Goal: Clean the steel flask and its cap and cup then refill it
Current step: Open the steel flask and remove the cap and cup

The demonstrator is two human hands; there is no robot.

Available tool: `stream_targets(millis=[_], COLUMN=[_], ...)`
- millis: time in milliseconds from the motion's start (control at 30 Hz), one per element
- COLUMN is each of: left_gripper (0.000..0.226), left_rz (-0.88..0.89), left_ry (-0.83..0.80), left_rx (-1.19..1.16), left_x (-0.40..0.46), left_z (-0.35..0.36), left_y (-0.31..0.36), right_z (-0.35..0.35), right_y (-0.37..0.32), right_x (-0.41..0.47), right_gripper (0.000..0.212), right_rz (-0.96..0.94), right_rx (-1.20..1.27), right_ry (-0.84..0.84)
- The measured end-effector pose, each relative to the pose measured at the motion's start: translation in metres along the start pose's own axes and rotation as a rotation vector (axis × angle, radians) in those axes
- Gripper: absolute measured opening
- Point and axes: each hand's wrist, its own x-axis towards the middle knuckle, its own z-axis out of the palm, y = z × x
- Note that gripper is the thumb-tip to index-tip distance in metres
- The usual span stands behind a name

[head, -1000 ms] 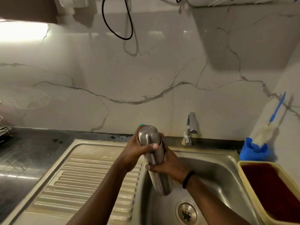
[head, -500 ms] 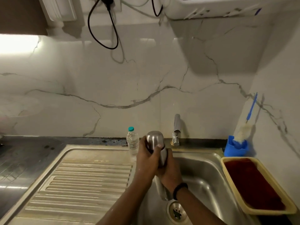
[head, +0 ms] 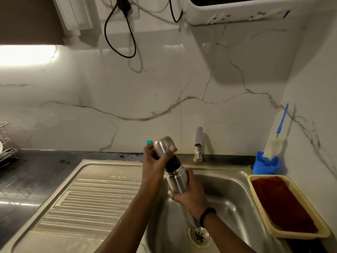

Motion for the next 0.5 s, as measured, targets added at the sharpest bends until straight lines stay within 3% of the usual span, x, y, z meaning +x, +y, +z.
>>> stream_targets(millis=[100,233,300,500], left_gripper=[0.061,0.072,0.080,0.058], left_rz=[0.051,0.119,0.045,-0.077], left_ry=[0.047,0.077,0.122,0.072], left_rx=[0.045,0.579,0.775,1.121], left_x=[0.013,0.013,-0.001,-0.035], left_z=[-0.014,-0.061,-0.090,-0.184], left_y=[0.005,-0.034,-0.060,-0.134], right_z=[0.000,0.005,0.008,0.016], right_y=[0.006,0.011,0.011,0.009], right_x=[-0.005,-0.010,-0.014,-0.024], right_gripper=[0.066,0.069,0.066,0.057], right_rz=[0.005,0.013,0.015,-0.004], right_rx=[0.004,0.014,0.023,-0.038], right_ry=[0.009,0.023,0.014,-0.035])
